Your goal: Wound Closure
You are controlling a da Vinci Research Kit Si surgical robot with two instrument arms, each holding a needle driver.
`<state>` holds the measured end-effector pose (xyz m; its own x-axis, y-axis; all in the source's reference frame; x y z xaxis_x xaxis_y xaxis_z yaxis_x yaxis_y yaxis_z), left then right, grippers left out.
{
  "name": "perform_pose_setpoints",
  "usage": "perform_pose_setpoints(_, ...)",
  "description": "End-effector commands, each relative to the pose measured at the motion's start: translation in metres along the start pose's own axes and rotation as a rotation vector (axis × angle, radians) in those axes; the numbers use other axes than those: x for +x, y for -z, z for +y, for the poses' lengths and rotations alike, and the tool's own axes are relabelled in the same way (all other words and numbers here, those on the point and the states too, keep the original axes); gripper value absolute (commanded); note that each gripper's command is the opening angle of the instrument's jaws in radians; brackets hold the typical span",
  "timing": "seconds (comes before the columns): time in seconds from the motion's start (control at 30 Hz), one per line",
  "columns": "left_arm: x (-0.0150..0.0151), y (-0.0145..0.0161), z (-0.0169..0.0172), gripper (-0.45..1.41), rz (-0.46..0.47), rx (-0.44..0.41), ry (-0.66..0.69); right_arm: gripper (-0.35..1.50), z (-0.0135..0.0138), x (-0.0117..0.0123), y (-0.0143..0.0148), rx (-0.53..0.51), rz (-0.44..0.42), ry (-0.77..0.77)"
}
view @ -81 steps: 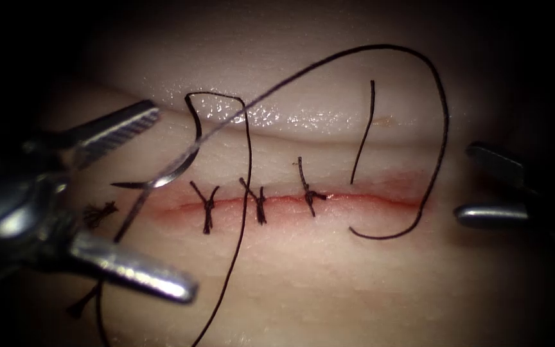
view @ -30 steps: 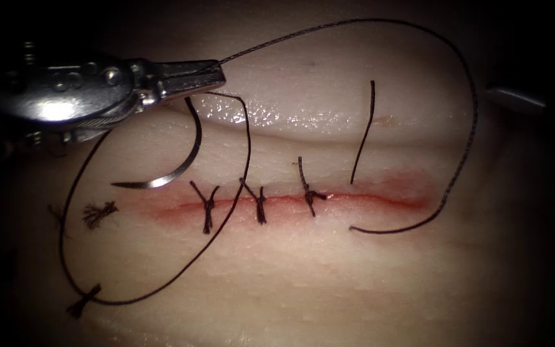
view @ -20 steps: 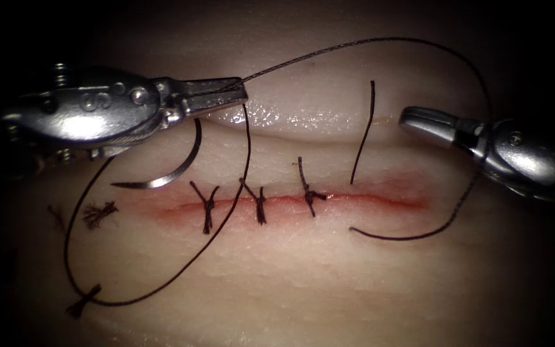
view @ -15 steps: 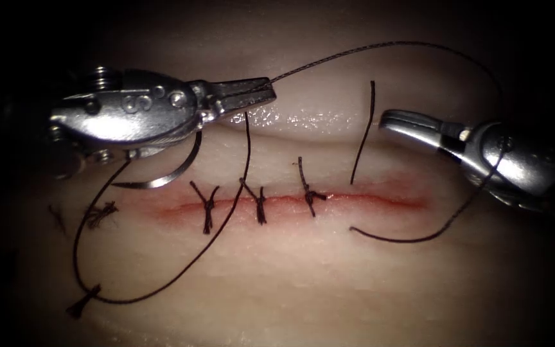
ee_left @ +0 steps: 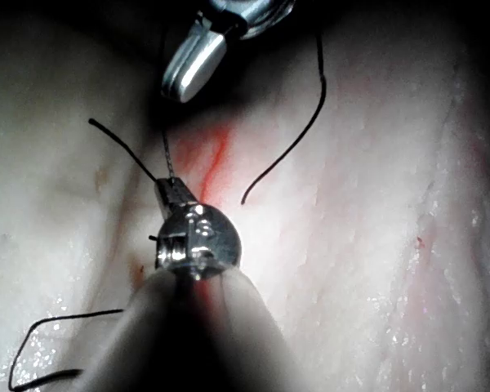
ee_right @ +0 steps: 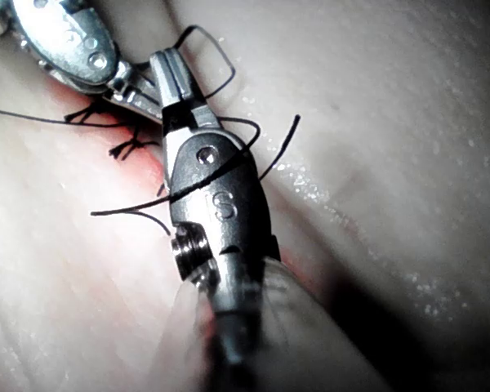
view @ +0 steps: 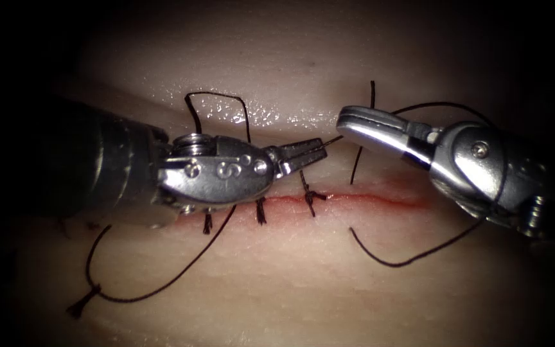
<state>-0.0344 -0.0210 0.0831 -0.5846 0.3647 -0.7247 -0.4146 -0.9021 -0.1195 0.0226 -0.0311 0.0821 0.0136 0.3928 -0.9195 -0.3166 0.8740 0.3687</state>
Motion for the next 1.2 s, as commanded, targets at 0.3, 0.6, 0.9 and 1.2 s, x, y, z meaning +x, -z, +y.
perform_pose_setpoints(0.3, 0.0035, 0.0033, 0.0035, -0.45, -0.021, -0.022, -0.097, -0.35, -0.0005, -0.0024, -0.0044, -0.036, -0.26, 0.061)
perform_pose_setpoints(0.6, 0.0055, 0.0065, 0.0021, -0.45, -0.051, 0.0, -0.141, 0.0, -0.0017, -0.0034, -0.0041, 0.068, -0.289, 0.065)
perform_pose_setpoints(0.9, 0.0068, 0.0088, 0.0002, -0.45, -0.068, -0.015, -0.186, 0.15, -0.0035, -0.0056, -0.0037, 0.131, -0.305, 0.092)
perform_pose_setpoints(1.2, 0.0082, 0.0066, -0.0007, -0.45, -0.048, -0.07, -0.243, 0.81, -0.0039, -0.0068, -0.0037, 0.157, -0.308, 0.104)
